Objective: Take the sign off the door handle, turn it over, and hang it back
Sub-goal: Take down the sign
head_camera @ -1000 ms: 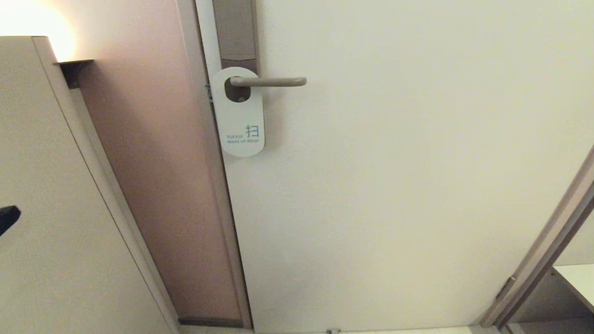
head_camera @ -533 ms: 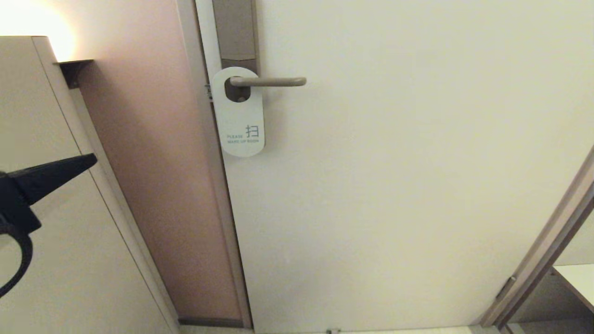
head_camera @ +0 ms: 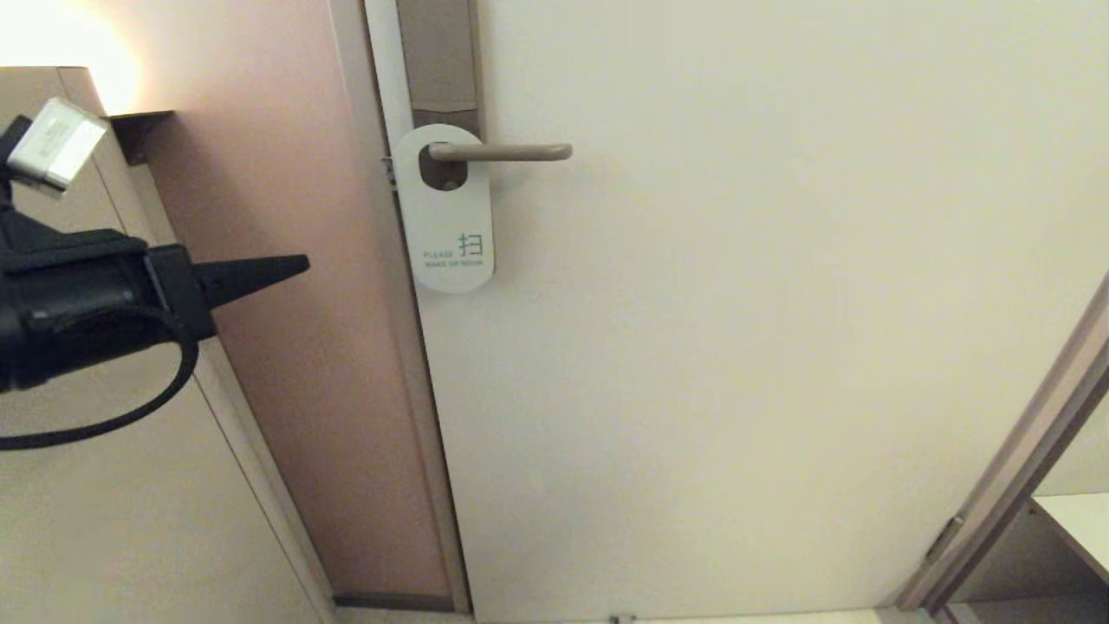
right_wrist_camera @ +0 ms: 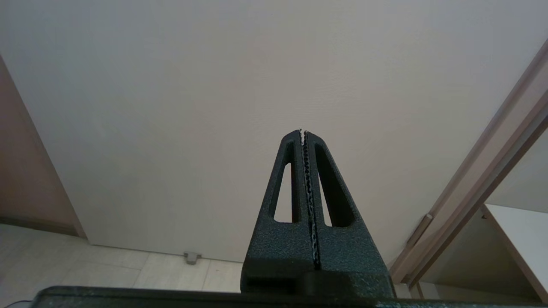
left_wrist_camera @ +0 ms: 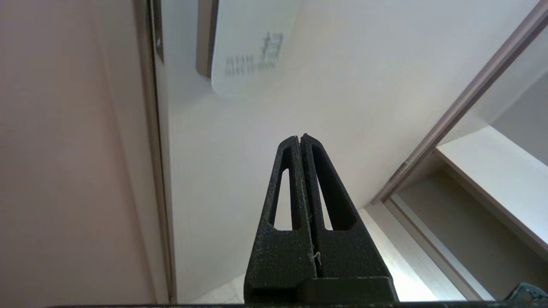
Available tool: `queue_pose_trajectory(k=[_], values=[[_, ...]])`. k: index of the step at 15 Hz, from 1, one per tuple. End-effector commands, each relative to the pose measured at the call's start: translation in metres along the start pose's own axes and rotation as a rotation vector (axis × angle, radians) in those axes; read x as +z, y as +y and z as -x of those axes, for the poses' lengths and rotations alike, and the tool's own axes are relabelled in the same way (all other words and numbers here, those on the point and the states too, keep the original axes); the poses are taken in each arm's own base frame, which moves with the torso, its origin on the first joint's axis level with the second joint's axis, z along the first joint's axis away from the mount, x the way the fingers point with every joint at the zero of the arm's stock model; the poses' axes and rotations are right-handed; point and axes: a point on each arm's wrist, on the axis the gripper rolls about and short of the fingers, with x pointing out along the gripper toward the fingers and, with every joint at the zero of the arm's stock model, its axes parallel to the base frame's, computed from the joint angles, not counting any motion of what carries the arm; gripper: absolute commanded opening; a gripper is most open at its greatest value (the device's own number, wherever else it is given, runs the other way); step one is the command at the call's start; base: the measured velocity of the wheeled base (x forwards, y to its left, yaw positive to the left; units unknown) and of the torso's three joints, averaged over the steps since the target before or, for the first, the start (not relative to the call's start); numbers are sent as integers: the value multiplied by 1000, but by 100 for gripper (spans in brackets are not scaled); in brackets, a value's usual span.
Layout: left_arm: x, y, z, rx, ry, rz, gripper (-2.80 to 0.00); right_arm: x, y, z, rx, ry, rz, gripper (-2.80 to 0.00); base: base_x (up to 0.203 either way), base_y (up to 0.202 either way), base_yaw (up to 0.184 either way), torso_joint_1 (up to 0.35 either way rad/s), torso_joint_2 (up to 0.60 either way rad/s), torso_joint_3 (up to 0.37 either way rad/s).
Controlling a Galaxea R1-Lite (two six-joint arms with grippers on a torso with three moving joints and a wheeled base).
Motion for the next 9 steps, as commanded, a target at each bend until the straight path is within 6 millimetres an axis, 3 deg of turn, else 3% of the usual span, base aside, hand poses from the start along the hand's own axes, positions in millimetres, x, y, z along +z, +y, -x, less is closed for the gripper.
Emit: queue_pose_trajectory(k=[1,5,9], values=[[4,15,-29,-9,35,20,-280,0,0,0,0,1,1,-280,0,0,0,0,0,0],[31,25,-60,-119,11,-7,-280,0,0,0,0,1,1,-280,0,0,0,0,0,0],[25,27,-66,-217,55,8,-280,0,0,0,0,1,1,-280,0,0,0,0,0,0]])
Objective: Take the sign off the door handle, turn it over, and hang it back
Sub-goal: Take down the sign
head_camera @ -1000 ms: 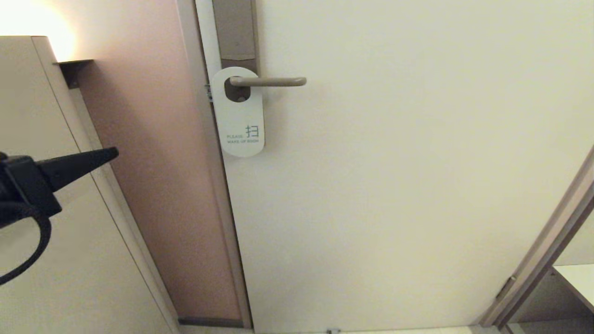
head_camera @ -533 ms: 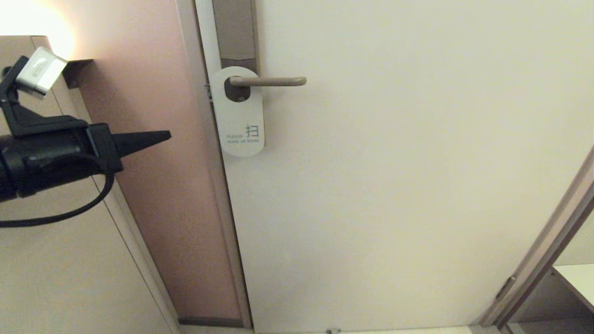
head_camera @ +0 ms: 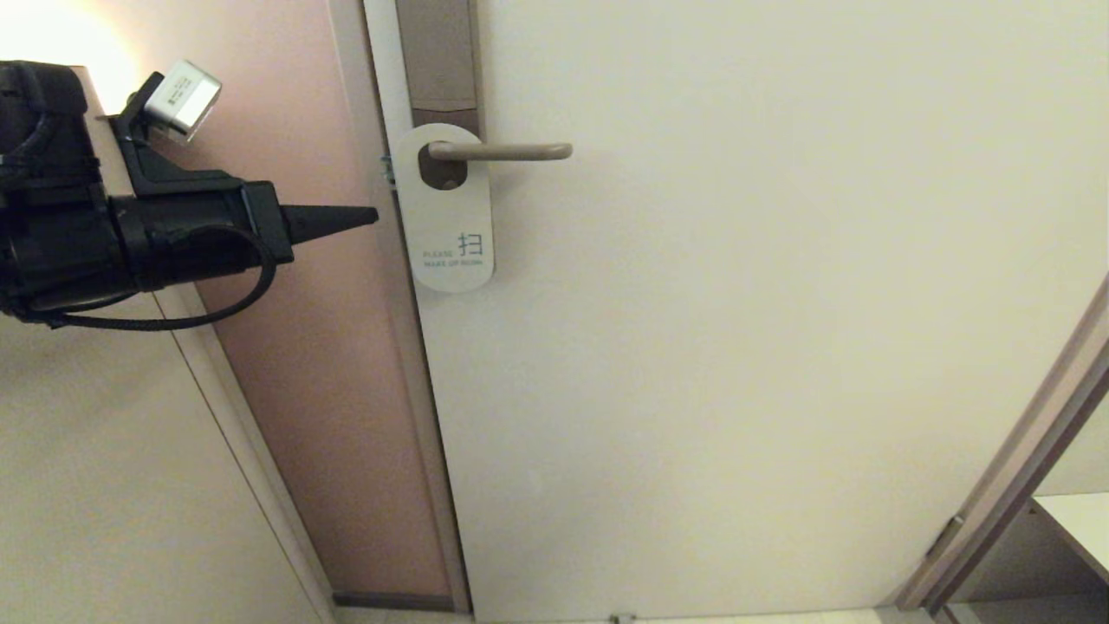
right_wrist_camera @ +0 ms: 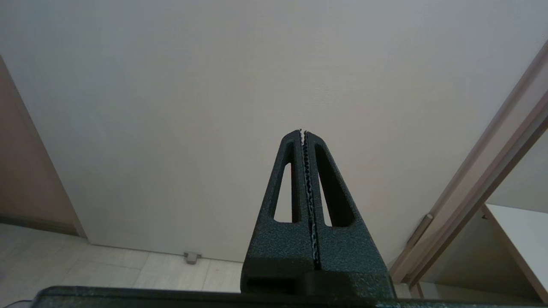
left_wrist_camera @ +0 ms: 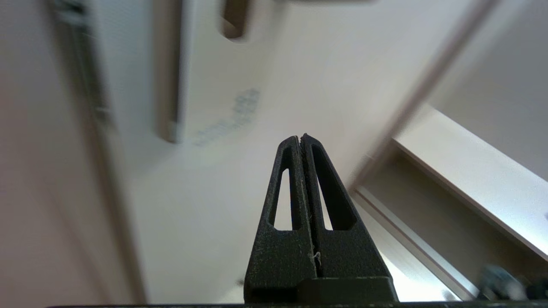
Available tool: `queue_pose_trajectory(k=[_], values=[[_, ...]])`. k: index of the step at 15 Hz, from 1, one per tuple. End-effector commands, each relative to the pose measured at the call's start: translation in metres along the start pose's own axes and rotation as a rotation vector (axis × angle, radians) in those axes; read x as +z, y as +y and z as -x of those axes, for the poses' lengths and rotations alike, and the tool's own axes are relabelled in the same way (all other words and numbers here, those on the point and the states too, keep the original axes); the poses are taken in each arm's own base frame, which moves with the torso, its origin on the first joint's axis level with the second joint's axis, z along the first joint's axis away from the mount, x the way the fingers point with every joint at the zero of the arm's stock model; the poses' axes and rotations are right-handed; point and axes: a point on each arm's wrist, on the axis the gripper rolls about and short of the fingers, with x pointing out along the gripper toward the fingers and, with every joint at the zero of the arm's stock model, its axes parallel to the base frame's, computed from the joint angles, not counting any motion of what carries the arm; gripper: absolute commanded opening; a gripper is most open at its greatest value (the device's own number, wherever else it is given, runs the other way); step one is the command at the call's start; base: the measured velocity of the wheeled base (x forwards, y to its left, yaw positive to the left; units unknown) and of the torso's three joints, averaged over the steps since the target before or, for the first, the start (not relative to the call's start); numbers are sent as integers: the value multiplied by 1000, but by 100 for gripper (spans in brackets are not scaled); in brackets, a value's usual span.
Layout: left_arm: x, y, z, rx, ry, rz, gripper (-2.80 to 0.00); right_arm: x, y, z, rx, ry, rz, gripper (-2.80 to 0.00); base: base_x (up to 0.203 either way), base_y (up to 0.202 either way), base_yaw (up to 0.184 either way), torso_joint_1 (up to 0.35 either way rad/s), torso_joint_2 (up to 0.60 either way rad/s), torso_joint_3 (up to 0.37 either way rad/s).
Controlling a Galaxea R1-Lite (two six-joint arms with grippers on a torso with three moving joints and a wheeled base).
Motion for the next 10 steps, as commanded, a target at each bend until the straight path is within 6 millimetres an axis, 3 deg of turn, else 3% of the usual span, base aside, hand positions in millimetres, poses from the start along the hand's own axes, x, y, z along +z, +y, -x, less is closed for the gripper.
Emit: queue_pose_trajectory(k=[1,10], values=[[-6,4,-4,-35,26,18,-280,0,0,0,1,2,1,-280,0,0,0,0,0,0],[-32,42,-13,-181,121,94,-280,0,0,0,2,1,1,-280,0,0,0,0,0,0]])
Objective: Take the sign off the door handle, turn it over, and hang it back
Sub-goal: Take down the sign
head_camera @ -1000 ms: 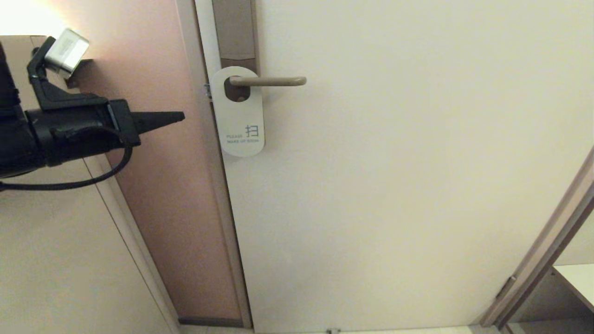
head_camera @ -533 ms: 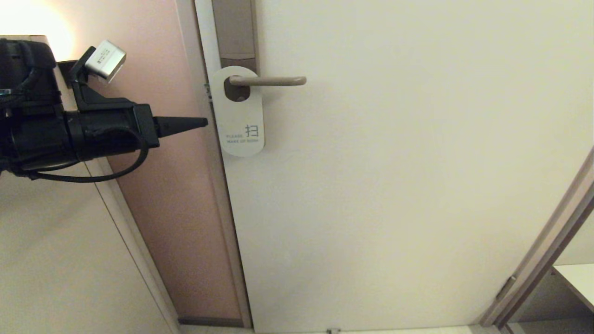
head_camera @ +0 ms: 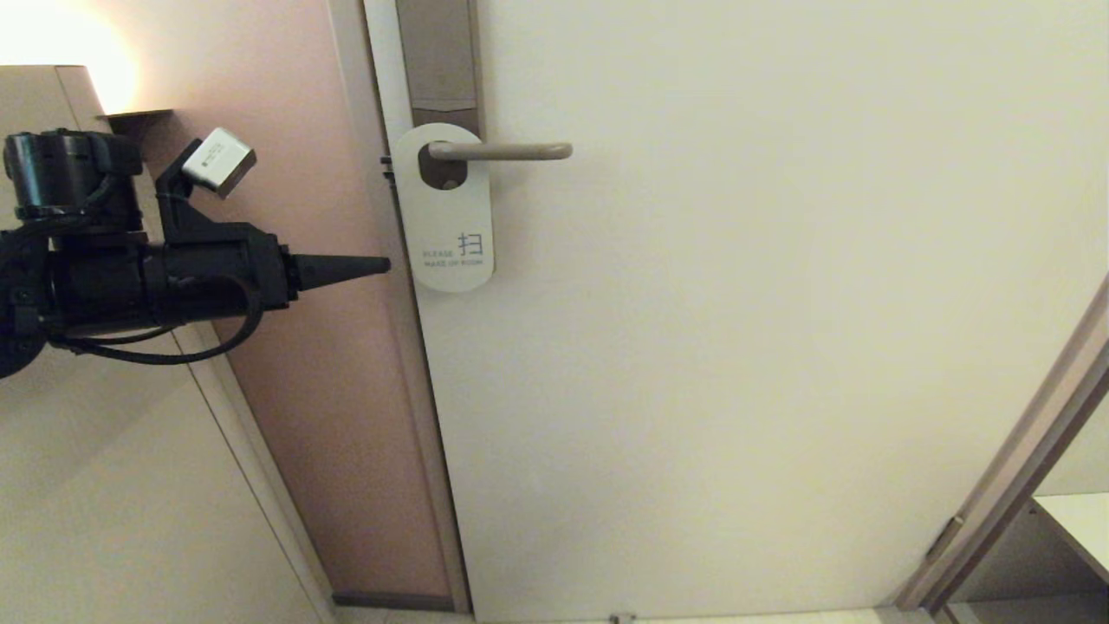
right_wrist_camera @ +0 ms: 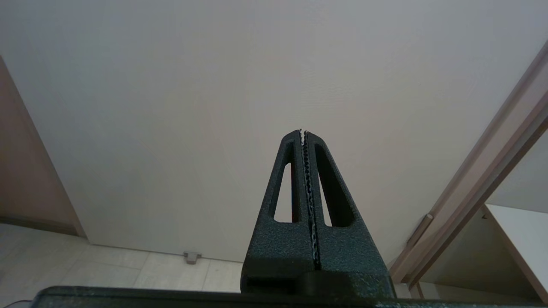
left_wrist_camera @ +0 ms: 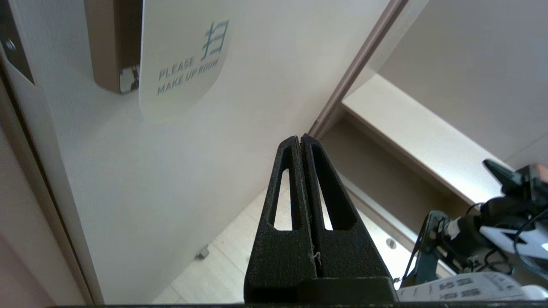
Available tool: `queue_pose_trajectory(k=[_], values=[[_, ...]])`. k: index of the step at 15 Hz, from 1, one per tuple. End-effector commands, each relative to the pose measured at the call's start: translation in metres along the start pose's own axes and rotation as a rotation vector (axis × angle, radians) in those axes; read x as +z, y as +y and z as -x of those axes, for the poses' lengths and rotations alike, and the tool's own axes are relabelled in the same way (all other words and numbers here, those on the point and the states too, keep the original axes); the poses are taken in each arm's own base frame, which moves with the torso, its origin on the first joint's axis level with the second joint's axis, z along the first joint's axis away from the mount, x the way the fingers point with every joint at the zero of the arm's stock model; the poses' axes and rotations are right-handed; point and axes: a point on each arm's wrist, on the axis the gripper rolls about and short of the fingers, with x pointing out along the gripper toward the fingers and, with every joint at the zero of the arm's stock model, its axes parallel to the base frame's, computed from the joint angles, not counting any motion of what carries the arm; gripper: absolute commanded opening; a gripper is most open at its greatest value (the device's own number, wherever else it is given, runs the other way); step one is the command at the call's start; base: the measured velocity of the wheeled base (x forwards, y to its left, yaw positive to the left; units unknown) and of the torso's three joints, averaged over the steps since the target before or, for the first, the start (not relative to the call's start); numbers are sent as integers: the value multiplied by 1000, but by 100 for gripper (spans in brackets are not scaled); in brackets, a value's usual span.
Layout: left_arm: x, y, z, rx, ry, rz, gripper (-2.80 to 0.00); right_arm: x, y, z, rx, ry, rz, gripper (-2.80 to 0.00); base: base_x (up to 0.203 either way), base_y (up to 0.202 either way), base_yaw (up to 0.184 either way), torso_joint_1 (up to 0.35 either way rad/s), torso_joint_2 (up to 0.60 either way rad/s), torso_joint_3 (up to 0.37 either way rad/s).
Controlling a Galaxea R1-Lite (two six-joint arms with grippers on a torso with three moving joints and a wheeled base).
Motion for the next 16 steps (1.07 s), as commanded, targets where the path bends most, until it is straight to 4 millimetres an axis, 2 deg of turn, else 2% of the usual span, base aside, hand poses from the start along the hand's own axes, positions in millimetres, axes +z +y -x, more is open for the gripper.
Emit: queue_pose_trajectory(k=[1,5,8,16], values=[[-7,12,-7,-3,23,18,-280,0,0,0,1,2,1,-280,0,0,0,0,0,0],[-21,34,-21,-3,63,-8,-280,0,0,0,1,2,1,-280,0,0,0,0,0,0],[-22,44,-28,-32,42,-43,-280,0,0,0,2,1,1,-280,0,0,0,0,0,0],[-9,33,-23,-42,-9,-123,-280,0,0,0,2,1,1,-280,0,0,0,0,0,0]])
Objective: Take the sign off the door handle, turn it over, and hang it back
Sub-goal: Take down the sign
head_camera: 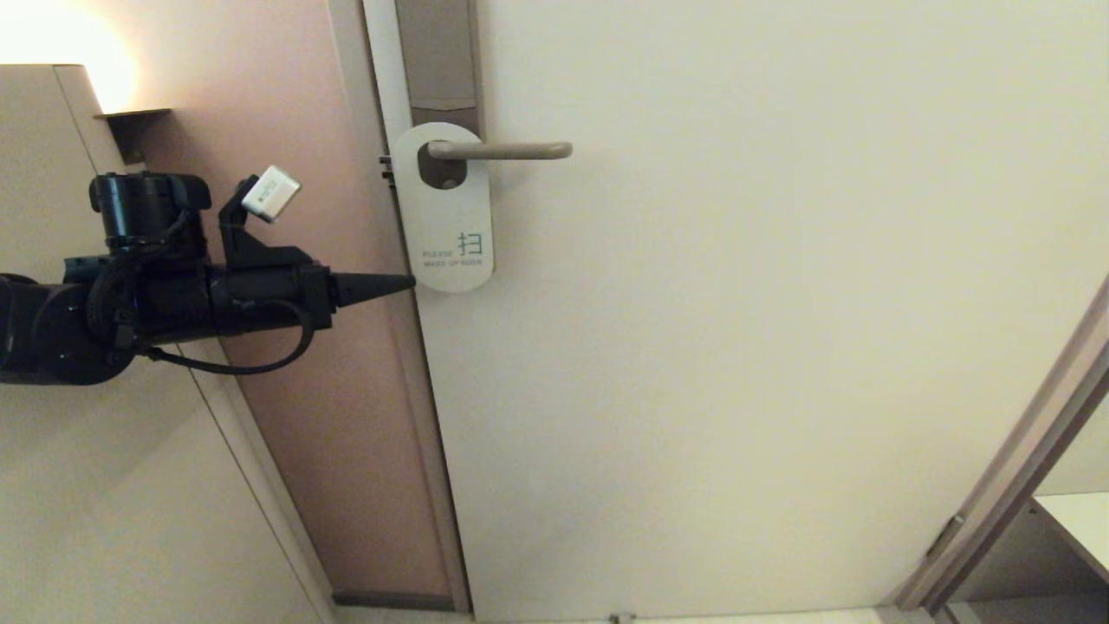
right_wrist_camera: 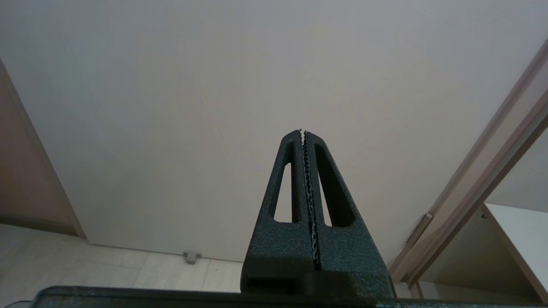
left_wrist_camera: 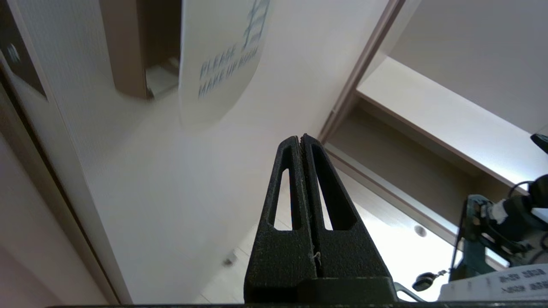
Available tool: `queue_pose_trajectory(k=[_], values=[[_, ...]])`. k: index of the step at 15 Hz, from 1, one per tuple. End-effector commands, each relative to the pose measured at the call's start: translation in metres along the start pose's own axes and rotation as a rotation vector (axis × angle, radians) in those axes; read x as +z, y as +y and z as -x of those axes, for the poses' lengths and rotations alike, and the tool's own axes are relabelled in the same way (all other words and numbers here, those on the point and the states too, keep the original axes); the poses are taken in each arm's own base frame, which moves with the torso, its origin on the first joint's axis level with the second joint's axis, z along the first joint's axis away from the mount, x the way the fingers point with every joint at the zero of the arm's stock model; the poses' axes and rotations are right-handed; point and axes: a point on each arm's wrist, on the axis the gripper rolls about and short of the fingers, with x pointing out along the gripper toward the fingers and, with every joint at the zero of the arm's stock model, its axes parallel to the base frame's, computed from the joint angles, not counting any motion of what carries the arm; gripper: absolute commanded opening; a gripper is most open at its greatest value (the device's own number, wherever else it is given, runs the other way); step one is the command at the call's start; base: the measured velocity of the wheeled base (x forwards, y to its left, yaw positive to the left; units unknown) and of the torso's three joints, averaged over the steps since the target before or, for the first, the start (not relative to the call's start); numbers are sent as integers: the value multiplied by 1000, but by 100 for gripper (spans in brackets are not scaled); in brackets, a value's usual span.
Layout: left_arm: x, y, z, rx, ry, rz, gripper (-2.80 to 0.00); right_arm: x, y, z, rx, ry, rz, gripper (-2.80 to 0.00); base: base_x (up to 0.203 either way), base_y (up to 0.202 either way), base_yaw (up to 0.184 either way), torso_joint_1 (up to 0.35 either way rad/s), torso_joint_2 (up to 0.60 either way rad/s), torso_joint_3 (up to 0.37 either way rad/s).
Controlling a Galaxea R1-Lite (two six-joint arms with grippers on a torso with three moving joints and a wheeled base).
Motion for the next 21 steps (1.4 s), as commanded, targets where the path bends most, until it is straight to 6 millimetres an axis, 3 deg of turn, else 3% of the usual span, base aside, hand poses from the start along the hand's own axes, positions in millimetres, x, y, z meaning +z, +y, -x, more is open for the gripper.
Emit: queue_pose_trajectory(k=[1,2,3,8,21], values=[[4,-5,3,-6,-16,-24,-280,0,0,0,1,1,1,-280,0,0,0,0,0,0],[6,-6,3,-7,-26,-37,-280,0,0,0,2,1,1,-280,0,0,0,0,0,0],[8,-7,4,-7,-31,-45,0,0,0,0,2,1,1,-280,0,0,0,0,0,0],[10,-9,6,-4,-36,-49,0,0,0,0,2,1,1,-280,0,0,0,0,0,0],[17,10,5,19,-112,-124,0,0,0,0,1,2,1,-280,0,0,0,0,0,0]])
